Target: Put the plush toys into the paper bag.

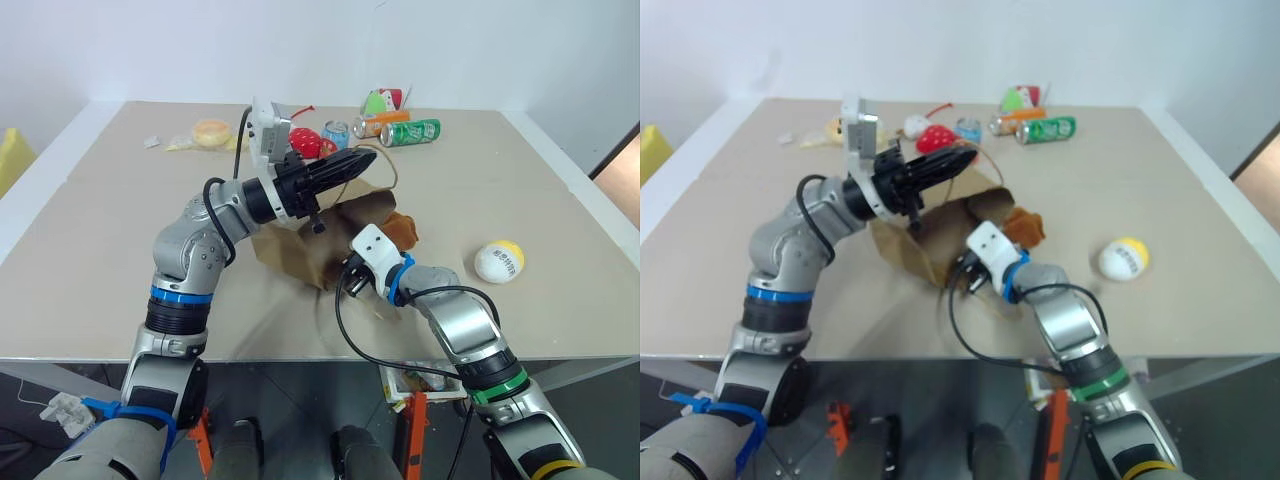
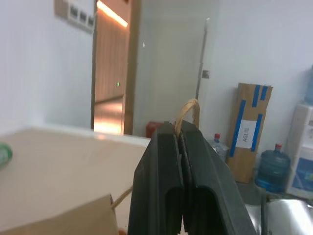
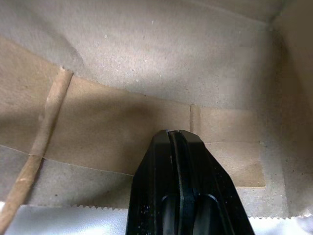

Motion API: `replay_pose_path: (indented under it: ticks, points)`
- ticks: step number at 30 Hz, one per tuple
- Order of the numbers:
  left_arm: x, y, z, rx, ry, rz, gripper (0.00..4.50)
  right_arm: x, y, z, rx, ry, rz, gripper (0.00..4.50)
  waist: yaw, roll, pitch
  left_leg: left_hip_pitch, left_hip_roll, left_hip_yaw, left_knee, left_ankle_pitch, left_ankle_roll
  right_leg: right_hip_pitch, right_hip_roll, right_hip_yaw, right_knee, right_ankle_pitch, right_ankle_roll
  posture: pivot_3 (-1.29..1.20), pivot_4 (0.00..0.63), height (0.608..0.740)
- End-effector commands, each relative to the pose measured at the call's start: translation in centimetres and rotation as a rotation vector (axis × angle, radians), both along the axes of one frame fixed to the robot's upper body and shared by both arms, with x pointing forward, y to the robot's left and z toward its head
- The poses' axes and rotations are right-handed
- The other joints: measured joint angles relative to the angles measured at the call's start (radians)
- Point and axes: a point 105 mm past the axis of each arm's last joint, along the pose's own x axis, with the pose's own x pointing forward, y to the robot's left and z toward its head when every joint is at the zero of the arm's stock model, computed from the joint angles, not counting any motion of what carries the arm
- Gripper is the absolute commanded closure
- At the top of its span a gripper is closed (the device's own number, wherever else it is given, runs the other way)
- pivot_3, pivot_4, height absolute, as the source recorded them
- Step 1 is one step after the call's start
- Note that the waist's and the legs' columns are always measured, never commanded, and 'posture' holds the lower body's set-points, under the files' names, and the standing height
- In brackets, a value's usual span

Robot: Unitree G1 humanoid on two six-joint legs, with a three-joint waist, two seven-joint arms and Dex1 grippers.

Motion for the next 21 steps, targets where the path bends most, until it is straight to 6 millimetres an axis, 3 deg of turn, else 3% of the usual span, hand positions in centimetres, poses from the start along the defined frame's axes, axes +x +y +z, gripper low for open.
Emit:
replay_pose_path:
  ticks: [1, 8, 17, 21]
  points:
    - [-2.0, -0.2, 1.3, -0.004, -0.142, -0.027, 4.50, -0.5, -0.8, -2.9, -0.027, 0.112, -0.037, 4.39, 0.000, 0.000, 0.000, 0.000, 0.000, 0.000, 0.000, 0.000, 0.000, 0.000, 0.000, 0.000, 0.000, 0.000, 0.000, 0.00, 0.150, 0.740]
    - [-2.0, 0.0, 1.2, -0.006, -0.163, -0.025, 4.50, -0.4, -0.7, -2.8, -0.019, 0.107, -0.038, 4.39, -0.001, 0.000, -0.001, 0.001, 0.000, 0.000, 0.000, 0.000, 0.000, 0.000, 0.000, 0.000, 0.000, 0.000, 0.000, 0.00, 0.150, 0.740]
    - [-1.0, 0.3, -0.3, 0.013, -0.131, 0.006, 4.50, -0.9, -0.7, -2.2, 0.031, 0.115, -0.007, 4.39, 0.000, 0.000, -0.001, 0.001, 0.000, 0.000, 0.000, 0.000, 0.000, 0.000, 0.000, 0.000, 0.000, 0.000, 0.000, 0.00, 0.150, 0.740]
    - [-1.1, 0.4, 0.7, -0.025, -0.158, 0.009, 4.50, -1.1, -1.0, -2.8, 0.008, 0.132, -0.010, 3.19, 0.000, 0.000, -0.001, 0.000, 0.000, 0.000, 0.000, 0.000, 0.001, 0.000, 0.000, 0.000, 0.000, -0.002, 0.000, 0.00, 0.150, 0.740]
